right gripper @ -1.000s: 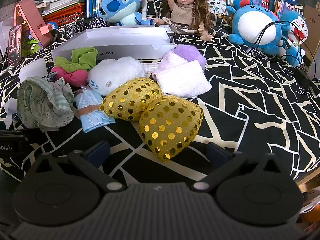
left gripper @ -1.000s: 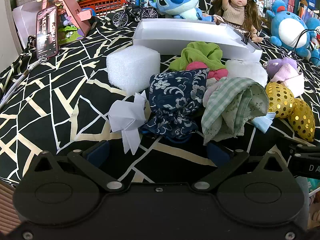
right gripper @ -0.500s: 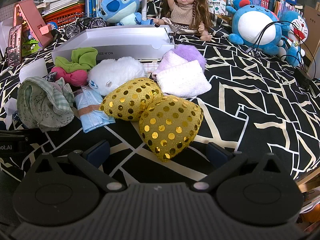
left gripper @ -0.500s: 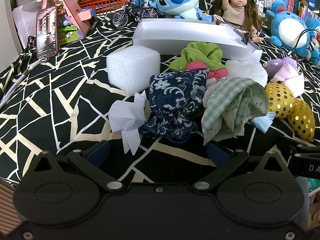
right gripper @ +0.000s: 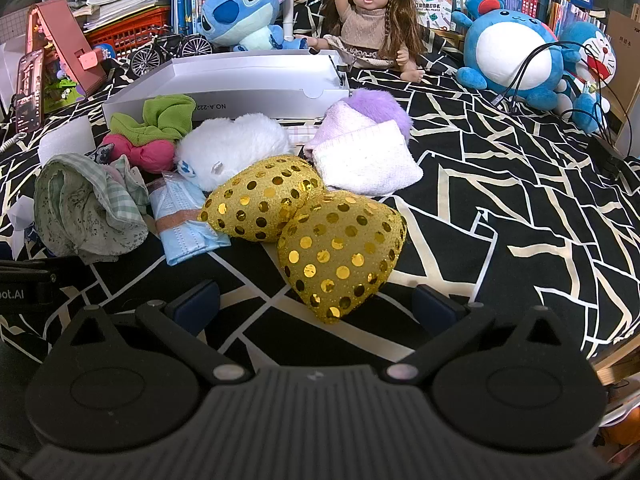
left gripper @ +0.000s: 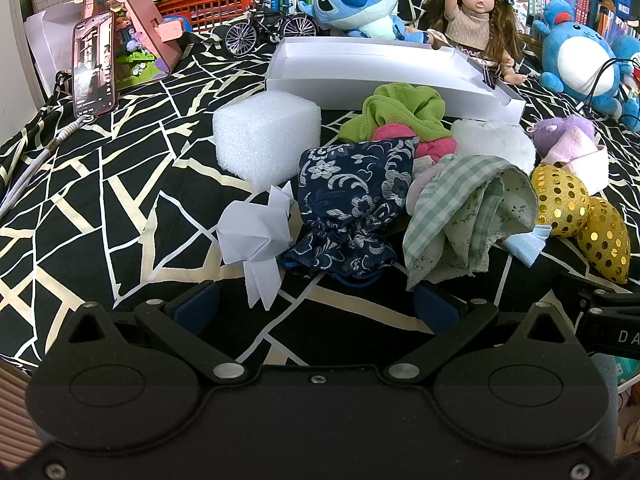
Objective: Organize soft objects
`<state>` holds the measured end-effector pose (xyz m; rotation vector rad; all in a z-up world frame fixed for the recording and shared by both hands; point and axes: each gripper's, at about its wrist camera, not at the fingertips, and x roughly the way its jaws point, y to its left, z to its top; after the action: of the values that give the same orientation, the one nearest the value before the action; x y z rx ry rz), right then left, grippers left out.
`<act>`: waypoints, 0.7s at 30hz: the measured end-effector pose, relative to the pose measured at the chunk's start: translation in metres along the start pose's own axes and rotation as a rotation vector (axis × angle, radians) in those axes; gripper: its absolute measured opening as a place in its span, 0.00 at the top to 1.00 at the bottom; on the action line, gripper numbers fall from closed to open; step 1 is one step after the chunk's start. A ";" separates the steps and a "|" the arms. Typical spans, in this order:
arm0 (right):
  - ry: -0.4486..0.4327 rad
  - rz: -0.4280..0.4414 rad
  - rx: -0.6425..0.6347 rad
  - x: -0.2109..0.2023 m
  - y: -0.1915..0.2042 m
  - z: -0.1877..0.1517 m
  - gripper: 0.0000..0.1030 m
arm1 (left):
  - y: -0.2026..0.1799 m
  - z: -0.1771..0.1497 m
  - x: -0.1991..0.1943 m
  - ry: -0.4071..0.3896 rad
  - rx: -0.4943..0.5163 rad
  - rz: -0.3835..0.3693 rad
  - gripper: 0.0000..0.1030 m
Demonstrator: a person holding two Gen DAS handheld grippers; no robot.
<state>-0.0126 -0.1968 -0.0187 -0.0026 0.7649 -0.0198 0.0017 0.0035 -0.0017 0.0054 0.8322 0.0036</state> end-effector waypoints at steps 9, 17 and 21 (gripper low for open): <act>-0.004 0.001 0.000 0.000 0.000 0.000 0.00 | 0.000 0.000 0.000 0.000 0.000 0.000 0.00; -0.051 0.015 -0.009 -0.002 -0.002 -0.006 0.00 | 0.003 -0.002 0.001 -0.016 0.015 -0.015 0.00; -0.078 0.010 -0.003 -0.003 -0.001 -0.011 0.00 | 0.003 -0.003 0.001 -0.029 0.020 -0.021 0.00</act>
<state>-0.0221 -0.1973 -0.0243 -0.0020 0.6866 -0.0091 -0.0002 0.0067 -0.0043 0.0157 0.8036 -0.0248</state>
